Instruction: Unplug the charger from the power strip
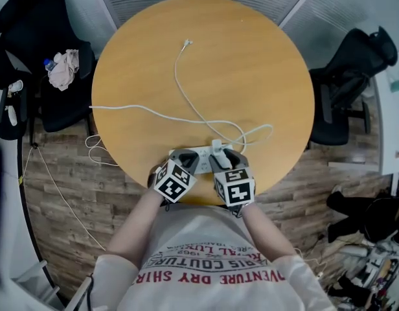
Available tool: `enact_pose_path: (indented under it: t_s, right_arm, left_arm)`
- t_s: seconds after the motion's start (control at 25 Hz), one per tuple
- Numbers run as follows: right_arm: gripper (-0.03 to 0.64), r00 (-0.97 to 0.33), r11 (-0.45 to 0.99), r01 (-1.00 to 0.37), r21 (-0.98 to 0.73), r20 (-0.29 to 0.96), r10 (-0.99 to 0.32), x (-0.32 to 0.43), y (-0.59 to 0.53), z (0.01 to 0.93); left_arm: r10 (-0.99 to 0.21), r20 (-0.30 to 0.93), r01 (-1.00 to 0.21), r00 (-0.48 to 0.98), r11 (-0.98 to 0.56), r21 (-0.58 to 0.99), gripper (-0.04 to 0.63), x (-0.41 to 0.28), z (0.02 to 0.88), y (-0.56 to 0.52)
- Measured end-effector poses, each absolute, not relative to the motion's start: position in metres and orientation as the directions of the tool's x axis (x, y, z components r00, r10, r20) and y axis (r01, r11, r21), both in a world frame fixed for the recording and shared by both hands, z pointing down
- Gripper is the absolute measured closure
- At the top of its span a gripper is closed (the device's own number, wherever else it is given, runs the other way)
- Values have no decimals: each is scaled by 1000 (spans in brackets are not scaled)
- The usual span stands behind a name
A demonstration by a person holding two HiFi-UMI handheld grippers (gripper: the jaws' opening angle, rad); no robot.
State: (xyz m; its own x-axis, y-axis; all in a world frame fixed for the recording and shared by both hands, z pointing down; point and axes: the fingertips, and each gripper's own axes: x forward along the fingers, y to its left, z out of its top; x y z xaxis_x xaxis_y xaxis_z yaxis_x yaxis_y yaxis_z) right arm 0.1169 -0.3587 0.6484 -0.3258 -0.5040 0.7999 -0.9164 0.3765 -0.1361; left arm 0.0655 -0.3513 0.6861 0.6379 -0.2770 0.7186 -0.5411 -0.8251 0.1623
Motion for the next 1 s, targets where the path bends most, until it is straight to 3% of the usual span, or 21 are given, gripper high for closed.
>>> enact_pose_path:
  t_s: [0.36,1.0]
  right_arm:
    - [423,-304,314,-934,-169,838,-453,113,-373,672]
    - [448,-189,323,-946,-40,875,-445,110,-370,673]
  left_arm:
    - [-218,741,-530,636,-821,214,563,66,691,-352]
    - [-208,736,-538,644,-807,243,563,63,692,-354]
